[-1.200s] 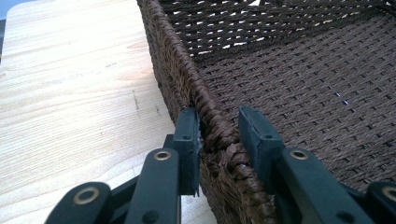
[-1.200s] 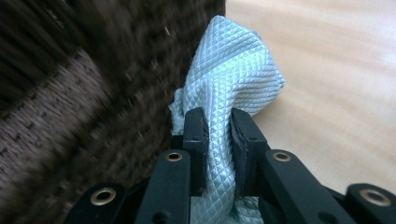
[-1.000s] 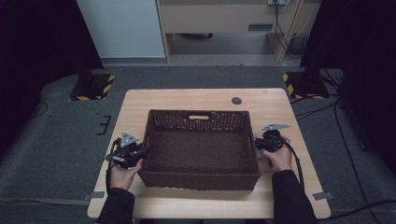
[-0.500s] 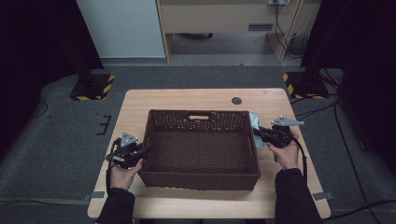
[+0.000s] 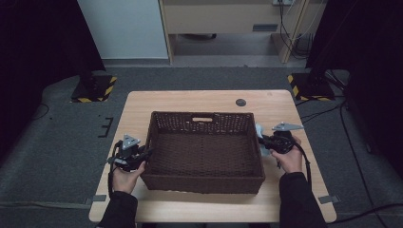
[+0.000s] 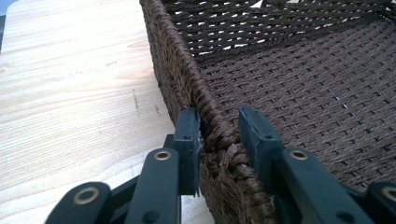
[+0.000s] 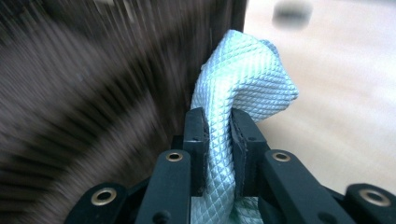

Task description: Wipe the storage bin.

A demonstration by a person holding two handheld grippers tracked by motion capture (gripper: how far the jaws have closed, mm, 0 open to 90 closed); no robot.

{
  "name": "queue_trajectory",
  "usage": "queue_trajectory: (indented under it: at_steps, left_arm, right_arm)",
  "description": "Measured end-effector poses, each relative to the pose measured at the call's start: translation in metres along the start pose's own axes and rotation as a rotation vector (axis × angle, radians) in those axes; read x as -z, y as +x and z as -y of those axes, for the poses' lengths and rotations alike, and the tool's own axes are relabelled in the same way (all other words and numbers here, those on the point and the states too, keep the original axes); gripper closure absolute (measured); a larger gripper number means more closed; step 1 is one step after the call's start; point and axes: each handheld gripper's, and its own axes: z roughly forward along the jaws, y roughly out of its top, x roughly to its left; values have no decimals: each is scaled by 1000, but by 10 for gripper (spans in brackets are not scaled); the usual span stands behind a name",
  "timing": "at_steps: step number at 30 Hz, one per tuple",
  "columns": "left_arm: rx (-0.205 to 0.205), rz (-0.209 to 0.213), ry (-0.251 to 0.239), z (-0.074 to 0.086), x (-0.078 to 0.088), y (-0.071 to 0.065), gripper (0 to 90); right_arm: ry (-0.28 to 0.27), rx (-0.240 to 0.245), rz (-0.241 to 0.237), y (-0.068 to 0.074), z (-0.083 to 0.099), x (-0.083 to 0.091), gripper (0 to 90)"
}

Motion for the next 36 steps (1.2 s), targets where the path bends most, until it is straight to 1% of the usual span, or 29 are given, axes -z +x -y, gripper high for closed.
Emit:
queue_trajectory:
  at_steps: [2,4,5,7,9,10,11,14,15,17,19,20,21,22,23,24,25,26,27,28,29,30,32,33,35,36]
  left_arm:
    - [2,-1,0,0,0,0,691]
    - [5,-3,1,-1,-1,0,694]
    - [7,-6,2,-1,-1,0,695]
    - [6,-9,3,-2,-2,0,697]
    - [8,-9,1,-4,-4,0,697]
    - [9,-8,0,-4,-5,1,697]
    - [11,-7,-1,-5,-6,1,697]
    - [12,-5,-2,-7,-8,2,690]
    - [12,-5,-2,-7,-8,2,687]
    - [10,-10,-11,-6,-8,2,674]
    - [10,-23,-15,-6,-7,2,633]
    - [17,-28,-16,-6,-6,3,573]
    - [16,-21,-18,-6,-5,3,555]
    - [23,-14,-33,-6,-3,4,536]
    - [26,-5,-47,-7,0,5,510]
    - [34,11,-59,-7,4,5,490]
    - [32,16,-64,-8,7,5,487]
    - [29,18,-62,-8,9,4,483]
    - [16,25,-54,-7,10,2,486]
    - [8,23,-44,-7,10,0,492]
    - [1,10,-39,-5,9,-2,511]
    - [1,7,-36,-5,10,-3,538]
    - [10,20,-23,-3,10,-2,552]
    - [9,19,-17,-2,9,-2,565]
    - [4,26,5,0,5,-2,610]
    - [5,26,11,1,3,-2,631]
  right_arm:
    - [-80,1,-10,1,-9,15,786]
    - [-131,17,-25,3,-15,26,786]
    - [-140,23,-31,4,-17,30,786]
    - [-131,38,-35,5,-16,30,786]
    - [-97,38,-34,4,-12,26,786]
    - [-81,29,-29,3,-9,22,785]
    - [-55,20,-26,2,-5,18,785]
    - [45,19,-12,-1,9,0,785]
    - [45,19,-12,-1,9,0,785]
    - [132,25,-5,-1,19,-14,784]
    - [150,7,-16,1,23,-19,784]
    - [147,19,-9,1,22,-18,784]
    - [138,16,-10,2,20,-15,784]
    - [121,25,-12,2,18,-12,784]
    - [92,19,-16,2,14,-5,784]
    - [42,15,-16,2,10,2,784]
    - [-8,6,-18,2,5,10,784]
    - [-49,2,-24,2,1,19,784]
    - [-89,5,-30,3,-3,27,784]
    - [-124,5,-44,6,-7,35,784]
    - [-135,13,-49,7,-8,38,784]
    - [-133,30,-55,10,-9,41,784]
    - [-119,40,-55,13,-7,41,784]
    - [-109,44,-58,13,-5,39,785]
    - [-90,33,-56,12,0,33,784]
    - [-67,23,-54,11,3,30,784]
